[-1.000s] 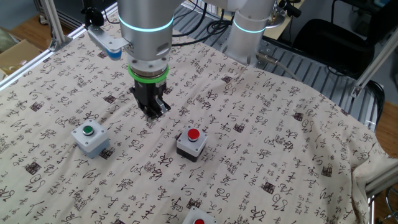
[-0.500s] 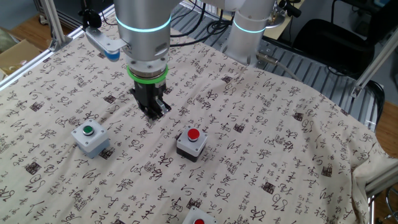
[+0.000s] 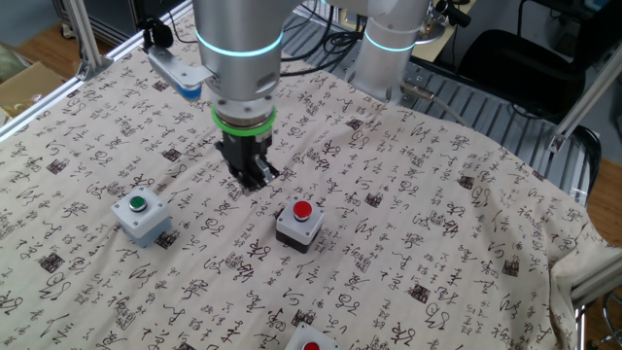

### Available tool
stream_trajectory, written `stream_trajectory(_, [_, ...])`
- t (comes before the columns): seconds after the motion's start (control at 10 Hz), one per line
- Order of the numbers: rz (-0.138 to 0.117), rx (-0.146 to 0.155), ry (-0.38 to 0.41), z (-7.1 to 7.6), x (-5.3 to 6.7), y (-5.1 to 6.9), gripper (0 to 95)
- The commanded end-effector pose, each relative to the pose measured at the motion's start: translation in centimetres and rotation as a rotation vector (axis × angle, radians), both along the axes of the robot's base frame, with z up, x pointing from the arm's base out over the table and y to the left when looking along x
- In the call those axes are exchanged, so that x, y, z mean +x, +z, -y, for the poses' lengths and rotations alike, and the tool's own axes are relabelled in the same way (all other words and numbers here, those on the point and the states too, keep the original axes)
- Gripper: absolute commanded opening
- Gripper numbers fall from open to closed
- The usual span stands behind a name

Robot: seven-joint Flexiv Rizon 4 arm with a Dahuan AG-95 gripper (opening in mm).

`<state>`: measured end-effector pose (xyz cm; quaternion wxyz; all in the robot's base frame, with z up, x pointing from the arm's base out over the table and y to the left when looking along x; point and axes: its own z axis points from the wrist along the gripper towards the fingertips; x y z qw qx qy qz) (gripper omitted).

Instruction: Press three buttons from left to right in sequence

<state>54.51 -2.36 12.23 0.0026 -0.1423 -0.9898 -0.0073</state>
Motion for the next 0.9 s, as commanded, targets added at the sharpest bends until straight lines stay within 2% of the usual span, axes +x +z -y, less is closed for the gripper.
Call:
stream_trajectory(0.1, [0.002, 0.002, -0.021, -0.9, -0.8, 0.0, 0.0])
stream_trajectory(0.5, [0.005, 0.005, -0.065, -2.8, -2.5, -0.4, 0.0])
stream_trajectory(0.9, [0.005, 0.008, -0.093, -4.1, -3.5, -0.7, 0.0])
